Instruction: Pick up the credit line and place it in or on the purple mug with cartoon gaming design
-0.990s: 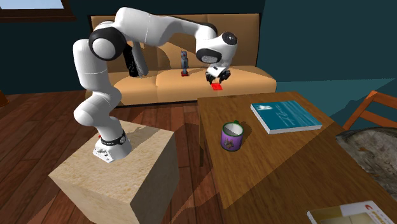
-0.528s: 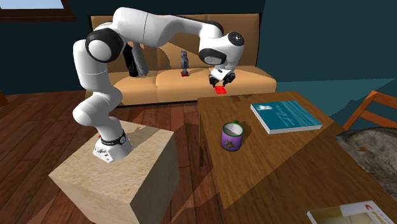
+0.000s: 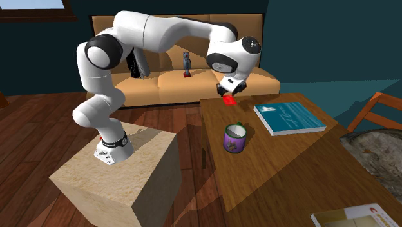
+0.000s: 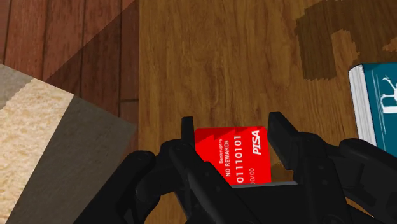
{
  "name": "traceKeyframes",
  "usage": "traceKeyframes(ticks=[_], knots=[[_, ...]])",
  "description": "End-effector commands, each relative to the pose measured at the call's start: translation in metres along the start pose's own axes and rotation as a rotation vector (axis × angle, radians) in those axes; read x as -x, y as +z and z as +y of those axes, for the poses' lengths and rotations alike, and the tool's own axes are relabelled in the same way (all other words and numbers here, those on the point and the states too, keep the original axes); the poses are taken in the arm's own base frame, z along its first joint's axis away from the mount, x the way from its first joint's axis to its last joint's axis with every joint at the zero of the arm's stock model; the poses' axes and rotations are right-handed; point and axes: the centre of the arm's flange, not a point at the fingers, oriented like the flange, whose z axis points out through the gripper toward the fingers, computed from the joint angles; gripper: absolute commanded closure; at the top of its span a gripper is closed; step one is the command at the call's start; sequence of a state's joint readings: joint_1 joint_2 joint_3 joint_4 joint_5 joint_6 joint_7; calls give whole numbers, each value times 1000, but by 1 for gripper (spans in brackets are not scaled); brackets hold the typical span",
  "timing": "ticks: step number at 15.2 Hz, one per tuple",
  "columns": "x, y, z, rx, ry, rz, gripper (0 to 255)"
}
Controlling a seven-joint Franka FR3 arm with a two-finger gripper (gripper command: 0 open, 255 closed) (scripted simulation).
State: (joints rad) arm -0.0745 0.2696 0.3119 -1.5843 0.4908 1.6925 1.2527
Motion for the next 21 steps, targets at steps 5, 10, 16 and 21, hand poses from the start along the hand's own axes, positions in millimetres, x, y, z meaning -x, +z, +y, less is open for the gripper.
traceKeyframes(ticks=[5, 10, 16, 21], knots=[[-68, -45, -5, 1, -1, 0, 255], [-112, -63, -7, 1, -1, 0, 255], [-129, -37, -7, 1, -1, 0, 255], [-144, -15, -7, 1, -1, 0, 255]])
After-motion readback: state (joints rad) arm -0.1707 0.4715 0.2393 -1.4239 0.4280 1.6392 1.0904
